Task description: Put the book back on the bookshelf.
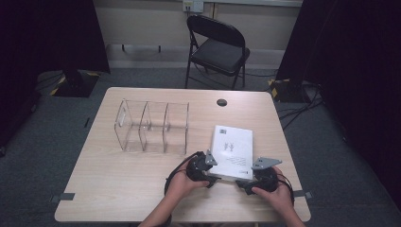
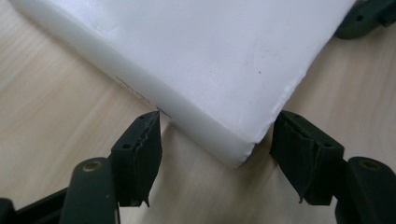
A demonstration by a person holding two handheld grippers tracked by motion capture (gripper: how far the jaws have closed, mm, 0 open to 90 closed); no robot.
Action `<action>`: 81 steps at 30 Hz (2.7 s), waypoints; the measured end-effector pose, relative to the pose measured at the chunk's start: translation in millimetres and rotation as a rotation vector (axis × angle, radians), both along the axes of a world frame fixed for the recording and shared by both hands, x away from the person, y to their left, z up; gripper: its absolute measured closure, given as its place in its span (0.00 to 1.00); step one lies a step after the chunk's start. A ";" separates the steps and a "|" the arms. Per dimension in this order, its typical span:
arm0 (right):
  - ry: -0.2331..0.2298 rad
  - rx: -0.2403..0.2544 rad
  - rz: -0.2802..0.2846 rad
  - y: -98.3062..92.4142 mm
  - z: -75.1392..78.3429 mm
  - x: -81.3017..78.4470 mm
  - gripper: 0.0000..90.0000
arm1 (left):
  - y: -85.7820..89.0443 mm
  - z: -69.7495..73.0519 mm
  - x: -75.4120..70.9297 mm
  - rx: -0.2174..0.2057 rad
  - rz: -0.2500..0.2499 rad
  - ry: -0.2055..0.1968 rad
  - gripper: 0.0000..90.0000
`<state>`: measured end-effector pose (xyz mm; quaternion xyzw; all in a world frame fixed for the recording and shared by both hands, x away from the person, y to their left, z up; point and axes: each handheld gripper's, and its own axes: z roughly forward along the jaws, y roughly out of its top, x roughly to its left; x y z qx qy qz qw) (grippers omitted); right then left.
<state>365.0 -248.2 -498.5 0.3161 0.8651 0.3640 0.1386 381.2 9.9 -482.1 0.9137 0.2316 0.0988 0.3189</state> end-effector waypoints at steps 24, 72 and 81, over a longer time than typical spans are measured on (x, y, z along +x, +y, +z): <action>-0.046 0.011 0.020 14.2 2.9 -17.4 0.33 | 9.8 -6.7 -3.2 -0.022 0.078 0.032 0.12; -0.078 0.065 0.010 12.7 29.3 -14.5 0.47 | -47.6 12.0 -5.2 0.097 -0.078 -0.323 0.04; -0.063 0.088 0.011 11.2 28.3 -10.7 0.47 | -44.2 16.5 -9.6 0.119 -0.097 -0.361 0.20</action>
